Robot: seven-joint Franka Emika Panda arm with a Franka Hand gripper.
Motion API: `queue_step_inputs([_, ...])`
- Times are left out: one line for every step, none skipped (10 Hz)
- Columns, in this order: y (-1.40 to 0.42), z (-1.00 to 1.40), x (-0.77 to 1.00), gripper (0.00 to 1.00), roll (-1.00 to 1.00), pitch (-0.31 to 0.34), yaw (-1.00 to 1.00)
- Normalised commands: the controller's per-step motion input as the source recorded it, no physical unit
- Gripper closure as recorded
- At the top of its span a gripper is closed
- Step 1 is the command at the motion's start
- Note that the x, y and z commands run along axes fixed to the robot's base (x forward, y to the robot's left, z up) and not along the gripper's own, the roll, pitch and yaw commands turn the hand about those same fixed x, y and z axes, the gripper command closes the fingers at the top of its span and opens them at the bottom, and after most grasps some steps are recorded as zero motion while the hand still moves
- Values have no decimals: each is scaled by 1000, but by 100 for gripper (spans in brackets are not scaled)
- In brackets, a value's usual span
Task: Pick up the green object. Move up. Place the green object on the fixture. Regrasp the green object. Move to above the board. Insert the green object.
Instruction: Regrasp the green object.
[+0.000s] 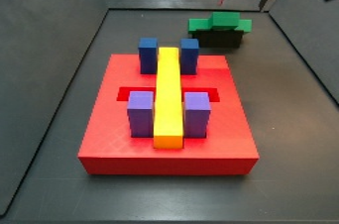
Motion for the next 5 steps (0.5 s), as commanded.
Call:
queue_step_inputs([-269, -74, 0, 0, 1000, 20, 60])
queue_step_inputs([-269, -86, 0, 0, 1000, 23, 60])
queue_step_inputs([-269, -109, 0, 0, 1000, 11, 60])
queue_step_inputs([-269, -117, 0, 0, 1000, 14, 77])
queue_step_inputs([-209, -77, 0, 0, 900, 0, 234])
